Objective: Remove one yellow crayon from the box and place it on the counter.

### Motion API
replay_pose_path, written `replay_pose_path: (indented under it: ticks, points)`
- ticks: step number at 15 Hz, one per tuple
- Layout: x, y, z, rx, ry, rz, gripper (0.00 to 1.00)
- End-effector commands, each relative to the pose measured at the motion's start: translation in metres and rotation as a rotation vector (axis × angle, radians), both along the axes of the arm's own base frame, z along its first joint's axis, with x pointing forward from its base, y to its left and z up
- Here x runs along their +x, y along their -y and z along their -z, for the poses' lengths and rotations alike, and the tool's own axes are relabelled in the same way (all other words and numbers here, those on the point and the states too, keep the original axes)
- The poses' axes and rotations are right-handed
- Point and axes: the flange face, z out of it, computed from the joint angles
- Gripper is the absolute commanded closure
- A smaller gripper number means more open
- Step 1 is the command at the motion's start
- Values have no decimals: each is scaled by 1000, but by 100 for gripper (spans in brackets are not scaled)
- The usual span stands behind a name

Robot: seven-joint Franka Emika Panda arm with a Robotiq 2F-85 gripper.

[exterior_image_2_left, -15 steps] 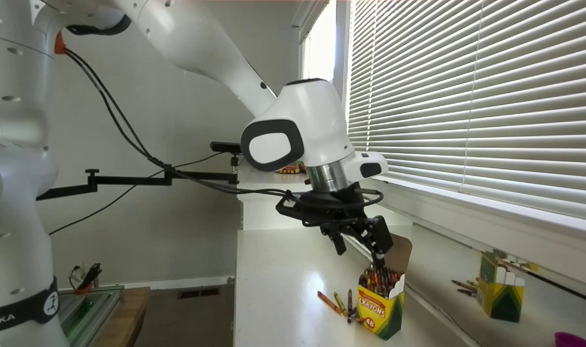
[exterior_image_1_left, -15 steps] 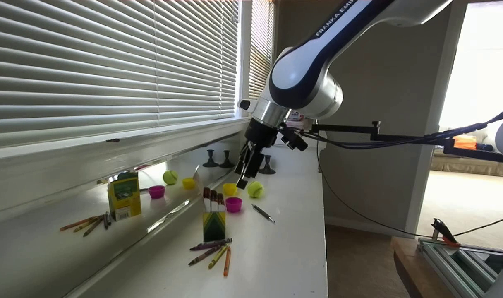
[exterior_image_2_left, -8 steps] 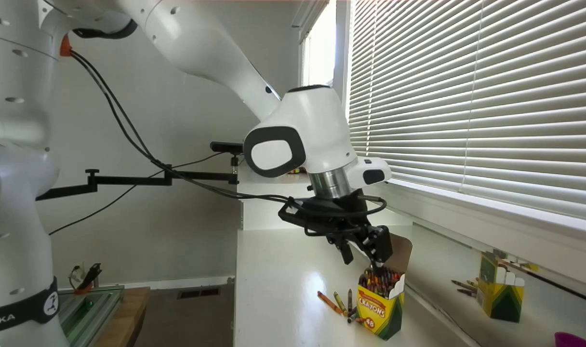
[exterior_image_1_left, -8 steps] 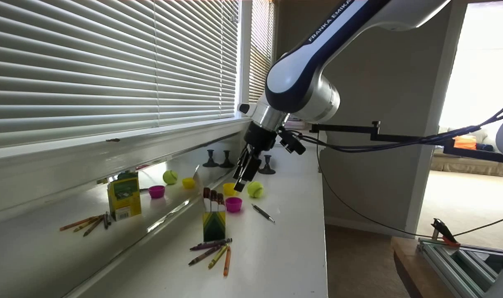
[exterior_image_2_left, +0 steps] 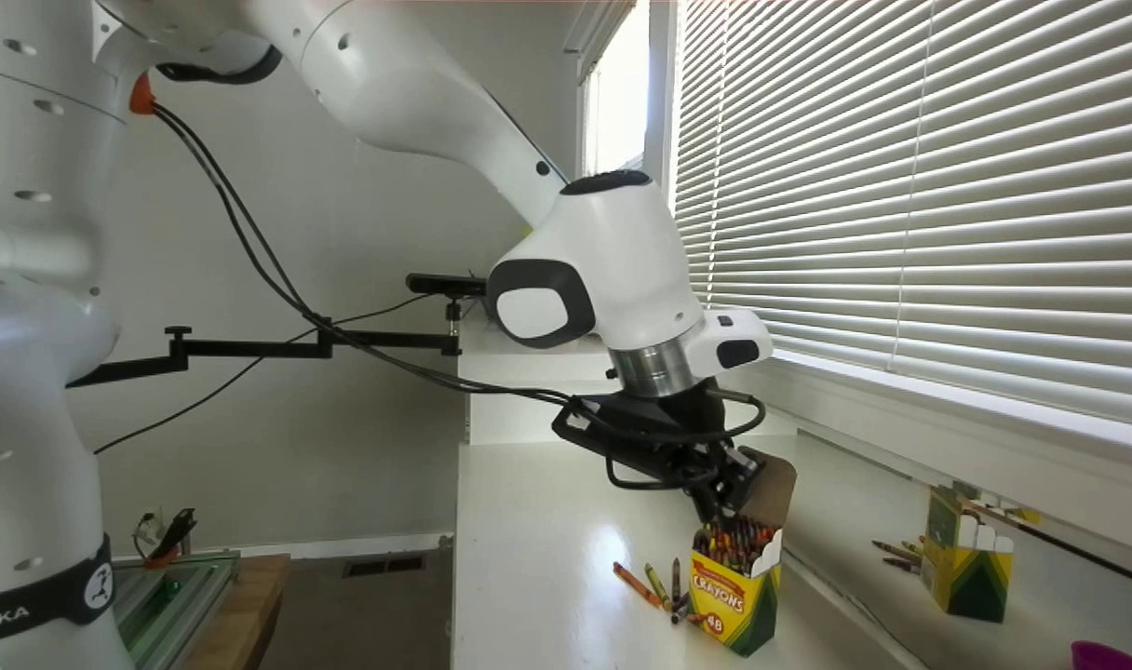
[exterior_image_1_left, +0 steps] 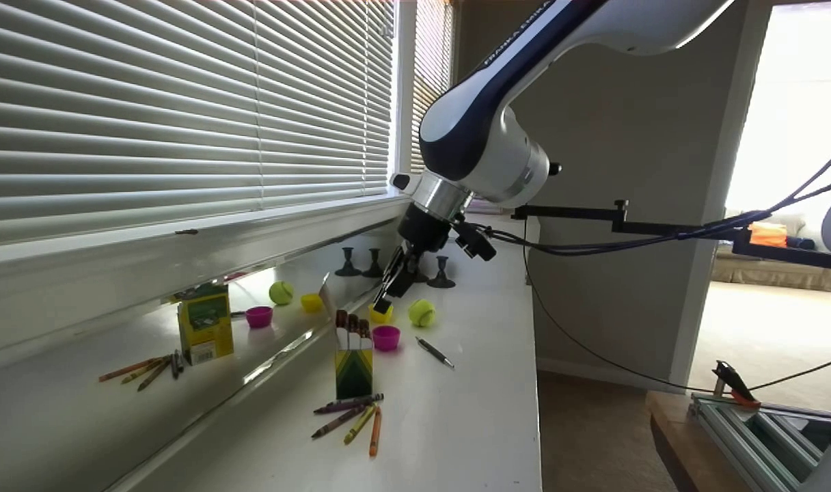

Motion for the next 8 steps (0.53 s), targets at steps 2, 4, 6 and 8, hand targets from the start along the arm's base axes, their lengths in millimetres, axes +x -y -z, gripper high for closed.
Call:
replay_pose_path:
  ticks: [2,4,6,8]
  points:
    - [19,8,19,-8,9,-16,73]
    - [24,9,27,-14,4,-26,70]
    - [28,7,32,-20,2,-44,69]
    - [31,4,36,-28,1,-62,70]
